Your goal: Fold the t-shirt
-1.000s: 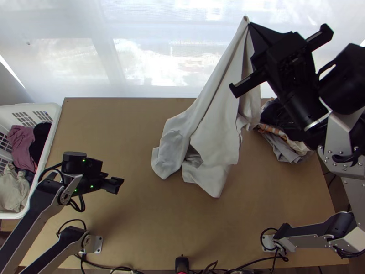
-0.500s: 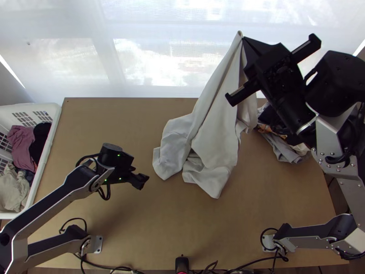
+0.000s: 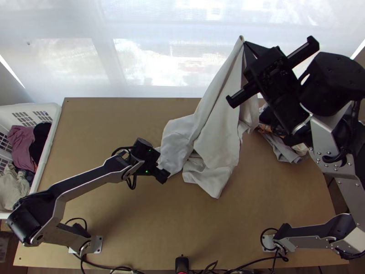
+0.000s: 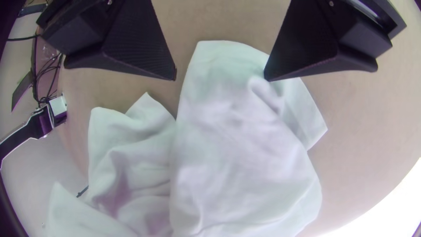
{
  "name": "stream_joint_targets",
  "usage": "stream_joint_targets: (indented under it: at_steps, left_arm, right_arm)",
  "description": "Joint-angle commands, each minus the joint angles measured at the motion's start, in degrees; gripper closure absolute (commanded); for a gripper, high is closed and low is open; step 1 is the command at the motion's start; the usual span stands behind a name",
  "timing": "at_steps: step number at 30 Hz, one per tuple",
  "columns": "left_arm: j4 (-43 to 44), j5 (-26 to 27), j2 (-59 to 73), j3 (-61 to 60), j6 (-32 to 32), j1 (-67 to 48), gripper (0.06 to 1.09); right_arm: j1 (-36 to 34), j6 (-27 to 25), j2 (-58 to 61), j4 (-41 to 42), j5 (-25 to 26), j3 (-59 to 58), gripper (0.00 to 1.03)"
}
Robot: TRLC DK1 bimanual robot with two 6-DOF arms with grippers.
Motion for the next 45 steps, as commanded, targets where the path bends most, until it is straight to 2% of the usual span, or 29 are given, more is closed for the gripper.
stream_joint_targets:
  at_steps: [1, 3, 5, 7, 9, 10, 28, 38, 45]
  left_arm:
    - [4.3, -3.2, 7.5, 3.3, 0.0, -0.2, 0.16]
    - [4.4, -3.2, 8.9, 4.0, 0.0, 0.1, 0.23]
    - [4.6, -3.2, 10.2, 4.2, 0.0, 0.7, 0.40]
    - [5.1, -3.2, 10.8, 4.3, -0.3, 1.5, 0.66]
    - [5.7, -3.2, 10.8, 4.4, -0.5, 2.5, 1.01]
    - [5.6, -3.2, 10.6, 4.7, -0.6, 3.2, 1.05]
    - [-9.0, -3.0, -12.9, 20.6, -0.7, 19.8, 1.05]
    - [-16.4, -3.0, -17.4, 34.4, -3.2, 27.4, 1.05]
    - [-18.2, -3.0, -17.5, 44.3, -6.3, 34.8, 1.05]
  right_arm:
    - [0.0, -0.8, 0.4, -0.7, 0.8, 0.0, 1.00]
    - [-0.1, -0.8, 0.4, -0.7, 0.8, -0.4, 1.00]
    - [-0.1, -0.7, 0.4, -0.7, 0.9, -0.7, 1.00]
    - [-0.1, -0.7, 0.6, -0.7, 0.8, -0.8, 1.00]
    - [-0.2, -0.7, 0.8, -0.6, 0.9, -0.8, 1.00]
    - [-0.2, -0.7, 0.8, -0.6, 0.8, -0.8, 1.00]
    - [1.0, 0.8, 0.2, -5.1, 0.6, -2.7, 1.00]
    - [3.2, 5.8, -0.4, -11.9, -2.2, -3.5, 1.00]
    - [3.5, 6.6, -0.3, -12.9, -2.5, -1.4, 1.00]
